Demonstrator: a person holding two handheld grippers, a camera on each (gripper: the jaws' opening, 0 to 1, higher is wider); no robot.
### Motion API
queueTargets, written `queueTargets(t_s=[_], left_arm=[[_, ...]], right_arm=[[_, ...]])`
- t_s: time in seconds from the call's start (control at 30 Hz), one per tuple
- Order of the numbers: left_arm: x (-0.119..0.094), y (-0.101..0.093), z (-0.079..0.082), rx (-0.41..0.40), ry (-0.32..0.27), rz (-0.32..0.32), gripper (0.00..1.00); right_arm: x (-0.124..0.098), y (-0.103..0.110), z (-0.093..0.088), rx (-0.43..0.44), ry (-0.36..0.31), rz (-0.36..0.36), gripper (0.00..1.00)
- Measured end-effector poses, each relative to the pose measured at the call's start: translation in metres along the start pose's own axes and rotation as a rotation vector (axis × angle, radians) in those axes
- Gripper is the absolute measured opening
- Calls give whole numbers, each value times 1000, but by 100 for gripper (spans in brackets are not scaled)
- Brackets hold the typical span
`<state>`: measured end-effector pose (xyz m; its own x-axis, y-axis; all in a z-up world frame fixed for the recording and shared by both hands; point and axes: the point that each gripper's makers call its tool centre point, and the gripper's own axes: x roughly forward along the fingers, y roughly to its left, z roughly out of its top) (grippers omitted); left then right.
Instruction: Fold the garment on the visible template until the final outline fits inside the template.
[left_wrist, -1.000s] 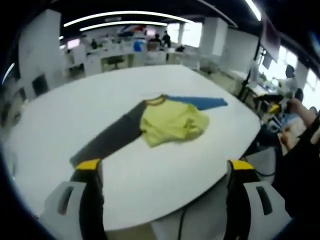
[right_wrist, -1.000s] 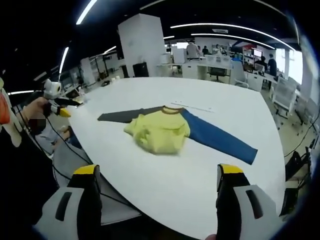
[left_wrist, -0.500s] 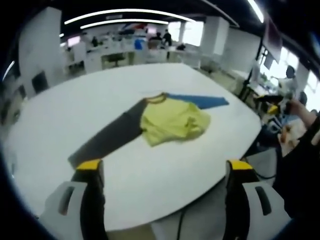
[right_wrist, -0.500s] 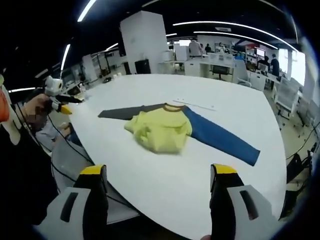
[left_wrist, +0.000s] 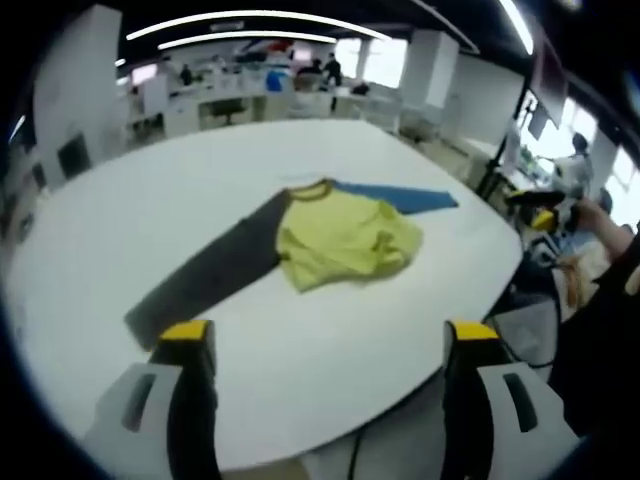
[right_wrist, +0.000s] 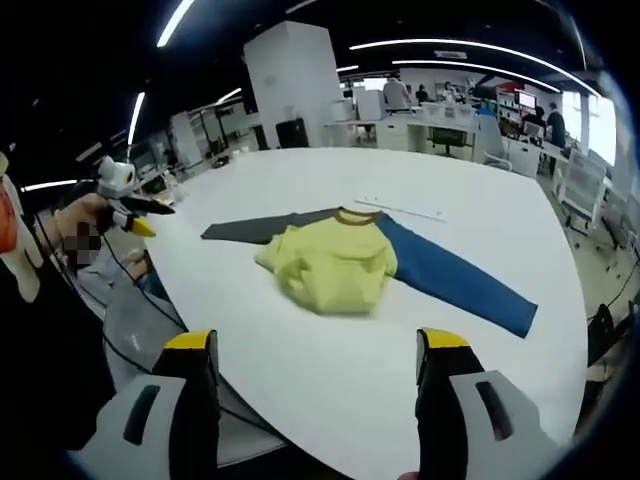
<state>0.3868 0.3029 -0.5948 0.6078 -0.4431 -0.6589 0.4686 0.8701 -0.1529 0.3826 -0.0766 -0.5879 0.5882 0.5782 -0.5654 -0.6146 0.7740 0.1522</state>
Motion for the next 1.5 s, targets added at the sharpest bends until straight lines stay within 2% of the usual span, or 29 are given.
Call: queueTargets(t_s=[0.3, 0.43, 0.63, 0.8, 0.97, 1.07, 1.17, 1.27, 1.5], left_arm=[[27, 11, 6, -10, 16, -16, 84], [37, 16, 11, -4, 17, -18, 78], [56, 30, 16, -6, 19, -10, 70], [80, 43, 19, 0, 28, 11, 69], [107, 46, 23, -6, 23, 6, 61], [123, 46, 22, -15, 32, -7, 56], [138, 45, 17, -27, 60, -17, 58], [148, 45, 16, -23, 64, -28, 55], [175, 57, 15, -32, 71, -22, 46]], right_arm=[[32, -6, 5, -7, 16, 23, 74], [47, -6, 11, -4, 1, 42, 72], [71, -12, 16, -33, 0, 48, 64], [95, -19, 14, -45, 28, 46, 60], [118, -23, 11, -56, 44, 46, 54], [129, -26, 12, -53, 49, 41, 50], [140, -29, 14, -50, 46, 44, 48], [152, -32, 14, -63, 59, 42, 44], [184, -40, 13, -74, 84, 42, 38]])
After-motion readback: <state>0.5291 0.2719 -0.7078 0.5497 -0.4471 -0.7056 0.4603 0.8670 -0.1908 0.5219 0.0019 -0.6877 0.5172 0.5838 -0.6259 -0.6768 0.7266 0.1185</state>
